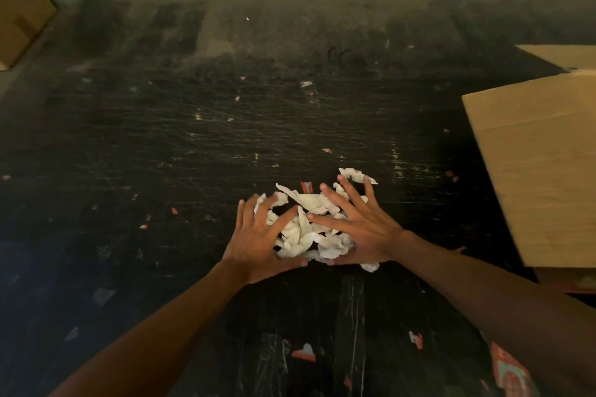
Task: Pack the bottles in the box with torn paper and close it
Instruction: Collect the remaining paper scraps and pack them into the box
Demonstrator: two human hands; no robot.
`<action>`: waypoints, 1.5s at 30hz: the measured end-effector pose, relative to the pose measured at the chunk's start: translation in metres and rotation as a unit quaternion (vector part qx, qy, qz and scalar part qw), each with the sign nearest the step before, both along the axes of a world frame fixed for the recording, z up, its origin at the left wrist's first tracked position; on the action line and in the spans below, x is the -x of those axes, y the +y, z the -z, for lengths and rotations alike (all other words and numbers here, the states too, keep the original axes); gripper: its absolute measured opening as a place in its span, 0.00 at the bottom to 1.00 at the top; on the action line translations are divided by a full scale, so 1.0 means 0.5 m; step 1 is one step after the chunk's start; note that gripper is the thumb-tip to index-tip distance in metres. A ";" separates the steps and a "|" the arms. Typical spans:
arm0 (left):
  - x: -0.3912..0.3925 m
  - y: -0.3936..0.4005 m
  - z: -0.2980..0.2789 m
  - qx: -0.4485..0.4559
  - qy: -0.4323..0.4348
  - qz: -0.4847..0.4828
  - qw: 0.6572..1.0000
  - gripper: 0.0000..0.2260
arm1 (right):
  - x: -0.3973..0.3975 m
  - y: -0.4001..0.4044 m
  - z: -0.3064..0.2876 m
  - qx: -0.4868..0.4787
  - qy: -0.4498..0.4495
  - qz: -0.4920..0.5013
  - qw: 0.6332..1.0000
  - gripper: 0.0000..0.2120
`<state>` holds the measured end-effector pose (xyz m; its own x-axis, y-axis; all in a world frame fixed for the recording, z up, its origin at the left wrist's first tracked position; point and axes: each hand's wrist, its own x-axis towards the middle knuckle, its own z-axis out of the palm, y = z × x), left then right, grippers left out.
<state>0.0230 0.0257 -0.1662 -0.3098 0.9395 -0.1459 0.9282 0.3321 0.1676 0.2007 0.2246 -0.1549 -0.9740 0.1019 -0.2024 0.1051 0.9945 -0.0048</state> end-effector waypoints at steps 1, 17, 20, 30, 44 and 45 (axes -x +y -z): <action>-0.001 -0.002 0.002 -0.021 -0.008 0.006 1.000 0.46 | 0.008 0.002 0.001 -0.005 0.007 0.000 1.000 0.45; -0.006 -0.018 0.012 -0.061 0.015 0.061 0.996 0.21 | 0.074 0.001 0.023 0.032 0.117 0.099 0.988 0.17; -0.011 -0.017 0.010 -0.070 0.017 0.046 0.996 0.21 | 0.071 -0.013 0.027 0.035 0.146 0.131 0.980 0.14; -0.030 -0.010 -0.002 -0.130 -0.101 -0.162 0.973 0.23 | 0.070 -0.039 0.019 0.098 0.143 0.151 0.973 0.16; -0.009 -0.080 -0.056 -0.218 -0.180 -0.388 0.877 0.19 | 0.085 -0.047 -0.065 0.254 0.002 0.090 0.963 0.29; -0.011 -0.088 -0.061 -0.215 -0.178 -0.396 0.875 0.19 | 0.088 -0.054 -0.067 0.218 -0.041 0.060 0.973 0.30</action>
